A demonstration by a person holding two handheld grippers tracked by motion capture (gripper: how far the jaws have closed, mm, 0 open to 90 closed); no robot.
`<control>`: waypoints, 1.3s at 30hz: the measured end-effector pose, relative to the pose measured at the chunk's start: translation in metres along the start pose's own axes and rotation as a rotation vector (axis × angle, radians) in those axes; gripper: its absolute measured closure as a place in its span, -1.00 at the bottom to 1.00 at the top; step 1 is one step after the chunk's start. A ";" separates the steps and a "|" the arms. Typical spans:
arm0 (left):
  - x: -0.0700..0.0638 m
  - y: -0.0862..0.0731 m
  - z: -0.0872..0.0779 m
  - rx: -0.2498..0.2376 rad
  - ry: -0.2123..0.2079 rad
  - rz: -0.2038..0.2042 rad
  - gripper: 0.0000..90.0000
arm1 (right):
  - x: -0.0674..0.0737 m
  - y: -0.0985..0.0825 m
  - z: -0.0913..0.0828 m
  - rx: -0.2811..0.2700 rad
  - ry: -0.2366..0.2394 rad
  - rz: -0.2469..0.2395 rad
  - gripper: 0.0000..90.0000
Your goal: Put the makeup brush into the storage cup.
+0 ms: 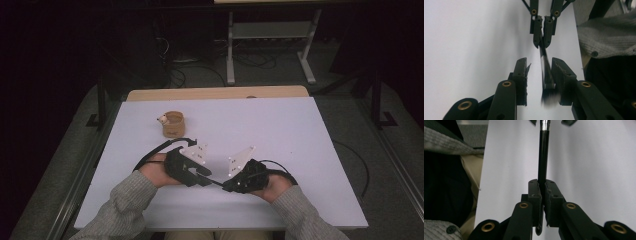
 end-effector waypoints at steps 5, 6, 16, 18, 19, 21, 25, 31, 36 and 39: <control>-0.001 0.000 -0.001 -0.039 -0.019 -0.028 0.37 | 0.000 0.000 -0.004 -0.086 -0.021 0.024 0.85; -0.001 0.000 -0.001 -0.039 -0.019 -0.028 0.38 | -0.001 0.001 -0.004 -0.088 -0.027 0.022 0.85; -0.006 0.007 0.000 -0.064 -0.062 -0.018 0.76 | -0.003 0.005 0.001 -0.110 -0.027 0.019 0.85; -0.006 0.007 -0.001 -0.069 -0.065 -0.013 0.80 | -0.003 0.006 0.001 -0.112 -0.027 0.019 0.85; -0.006 0.008 -0.001 -0.072 -0.067 -0.017 0.80 | -0.003 0.007 0.002 -0.113 -0.030 0.018 0.85; -0.005 0.005 -0.001 -0.056 -0.054 -0.022 0.81 | -0.003 0.008 0.003 -0.117 -0.033 0.024 0.83; -0.005 0.005 -0.003 -0.056 -0.050 -0.020 0.81 | -0.004 0.006 0.004 -0.059 -0.064 0.024 0.58; -0.008 0.010 -0.004 -0.069 -0.059 -0.007 0.81 | -0.002 0.013 0.008 -0.037 -0.059 0.004 0.62; -0.009 0.011 -0.006 -0.079 -0.057 -0.009 0.81 | -0.001 0.015 0.011 -0.055 -0.032 0.009 0.85; -0.006 0.014 -0.008 -0.117 -0.050 -0.062 0.55 | -0.003 0.015 0.009 -0.075 -0.049 0.015 0.85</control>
Point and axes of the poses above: each handheld gripper's, and its own axes: z roughly forward along the jaws, y roughly out of its top, x roughly to its left, the point moved 10 cm from there along z, roughly forward along the jaws, and after that the axes turned 12 degrees about -z, right-handed, at the moved point
